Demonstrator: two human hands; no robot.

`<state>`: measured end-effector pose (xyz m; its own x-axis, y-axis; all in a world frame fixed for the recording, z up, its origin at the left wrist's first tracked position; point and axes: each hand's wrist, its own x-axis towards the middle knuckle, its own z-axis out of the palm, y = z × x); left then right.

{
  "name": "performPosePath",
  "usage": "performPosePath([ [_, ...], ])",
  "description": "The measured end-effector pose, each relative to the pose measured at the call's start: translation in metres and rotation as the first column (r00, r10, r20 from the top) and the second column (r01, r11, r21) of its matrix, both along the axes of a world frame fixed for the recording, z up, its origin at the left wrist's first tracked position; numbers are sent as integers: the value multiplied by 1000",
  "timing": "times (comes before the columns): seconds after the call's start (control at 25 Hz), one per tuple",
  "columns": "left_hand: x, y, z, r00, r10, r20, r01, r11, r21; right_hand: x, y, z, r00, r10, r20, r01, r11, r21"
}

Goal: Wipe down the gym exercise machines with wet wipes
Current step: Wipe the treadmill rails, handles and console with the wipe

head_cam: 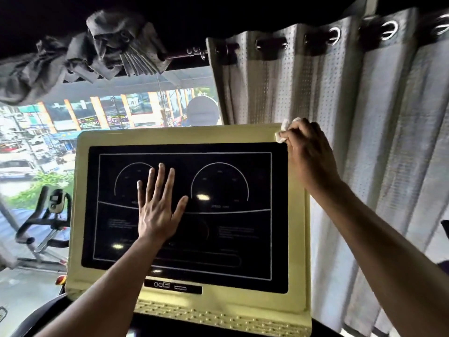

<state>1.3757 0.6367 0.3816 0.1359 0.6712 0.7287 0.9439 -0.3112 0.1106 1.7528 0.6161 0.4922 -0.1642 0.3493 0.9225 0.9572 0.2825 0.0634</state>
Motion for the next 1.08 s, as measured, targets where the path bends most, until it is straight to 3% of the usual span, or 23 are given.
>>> performPosePath([
  [0.36, 1, -1, -1, 1000, -4, 9, 4, 1000, -9, -16, -71, -116, 996, 72, -46, -74, 996, -42],
  [0.48, 1, -2, 0, 1000, -4, 0, 4, 1000, -17, -6, -63, -110, 994, 106, -22, -106, 994, -31],
  [0.6, 2, -2, 1, 1000, 4, -9, -4, 1000, -25, 4, -26, -64, 993, 116, -27, -116, 993, -7],
  [0.8, 0, -1, 0, 1000, -6, 10, 6, 1000, -28, -12, -7, -35, 992, 45, 121, -29, 990, -135],
  [1.08, 7, -11, 0, 999, -7, 45, 9, 999, -54, -29, -103, -148, 999, -35, -17, 27, 933, -358],
])
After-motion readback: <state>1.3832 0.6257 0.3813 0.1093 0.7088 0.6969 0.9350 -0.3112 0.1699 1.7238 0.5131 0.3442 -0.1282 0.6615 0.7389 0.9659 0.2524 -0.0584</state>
